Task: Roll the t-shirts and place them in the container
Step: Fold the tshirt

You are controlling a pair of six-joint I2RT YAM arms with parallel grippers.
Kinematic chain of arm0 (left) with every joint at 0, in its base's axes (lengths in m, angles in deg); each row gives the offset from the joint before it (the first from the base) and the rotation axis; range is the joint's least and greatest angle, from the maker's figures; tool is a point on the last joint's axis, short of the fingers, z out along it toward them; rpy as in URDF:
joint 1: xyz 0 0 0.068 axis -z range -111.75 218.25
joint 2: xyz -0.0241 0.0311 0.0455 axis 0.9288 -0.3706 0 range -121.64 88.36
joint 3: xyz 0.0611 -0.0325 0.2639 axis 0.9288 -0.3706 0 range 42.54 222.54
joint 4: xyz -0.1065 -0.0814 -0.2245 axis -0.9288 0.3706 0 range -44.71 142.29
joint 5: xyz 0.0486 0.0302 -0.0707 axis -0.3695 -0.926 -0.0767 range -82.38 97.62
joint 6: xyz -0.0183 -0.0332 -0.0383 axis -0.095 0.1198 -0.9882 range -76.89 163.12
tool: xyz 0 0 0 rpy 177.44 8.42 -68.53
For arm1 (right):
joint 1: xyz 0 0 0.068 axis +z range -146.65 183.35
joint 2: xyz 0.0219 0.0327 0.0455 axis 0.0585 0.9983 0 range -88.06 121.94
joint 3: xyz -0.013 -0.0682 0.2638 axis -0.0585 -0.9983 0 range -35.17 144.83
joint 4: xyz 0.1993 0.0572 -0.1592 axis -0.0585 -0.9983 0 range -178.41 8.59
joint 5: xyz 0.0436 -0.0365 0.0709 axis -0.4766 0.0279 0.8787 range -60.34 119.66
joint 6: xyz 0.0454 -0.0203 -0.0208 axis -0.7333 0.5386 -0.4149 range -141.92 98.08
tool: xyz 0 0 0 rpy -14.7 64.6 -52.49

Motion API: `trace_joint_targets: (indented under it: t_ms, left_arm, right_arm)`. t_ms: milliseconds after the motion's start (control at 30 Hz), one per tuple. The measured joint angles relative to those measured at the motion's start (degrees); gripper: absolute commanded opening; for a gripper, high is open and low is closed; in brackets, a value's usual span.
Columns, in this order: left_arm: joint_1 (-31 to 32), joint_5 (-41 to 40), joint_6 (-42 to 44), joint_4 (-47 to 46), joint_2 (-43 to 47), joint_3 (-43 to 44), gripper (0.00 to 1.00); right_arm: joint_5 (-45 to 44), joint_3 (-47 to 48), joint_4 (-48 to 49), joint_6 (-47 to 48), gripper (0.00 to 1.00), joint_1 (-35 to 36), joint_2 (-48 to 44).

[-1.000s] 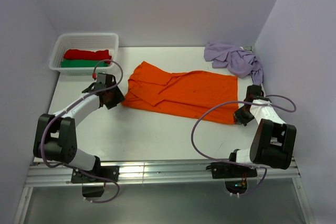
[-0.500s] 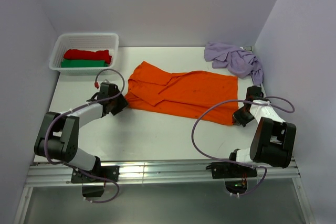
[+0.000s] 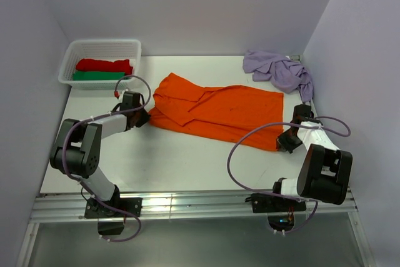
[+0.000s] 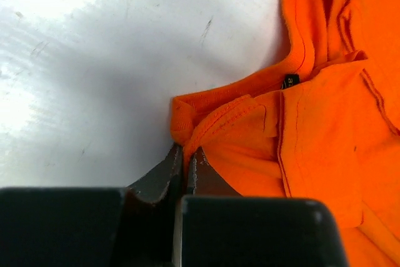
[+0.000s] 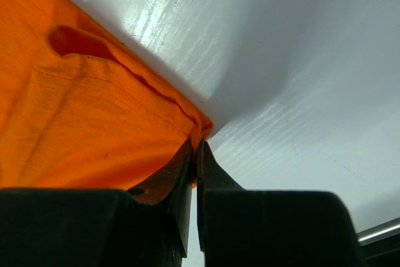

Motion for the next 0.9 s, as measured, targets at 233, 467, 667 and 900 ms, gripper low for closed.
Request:
trace_joint_targets:
  t_ms: [233, 467, 667, 900]
  left_arm:
    - [0.00, -0.48, 1.79, 11.28, 1.99, 2.73, 0.00]
    - [0.02, 0.59, 2.64, 24.87, 2.01, 14.25, 0.00]
    - [0.04, 1.29, 2.64, 30.34, 1.90, 27.30, 0.00]
    - [-0.11, 1.36, 2.60, 27.56, 6.10, 16.72, 0.00]
  right_arm:
    - [-0.44, 0.17, -3.48, 0.76, 0.00, 0.00, -1.70]
    - [0.42, 6.19, -7.30, 0.74, 0.00, 0.00, -0.63]
    - [1.84, 13.68, -8.55, 0.55, 0.00, -0.09, -0.46]
    - [3.19, 7.34, -6.51, 0.50, 0.00, -0.48, -1.70]
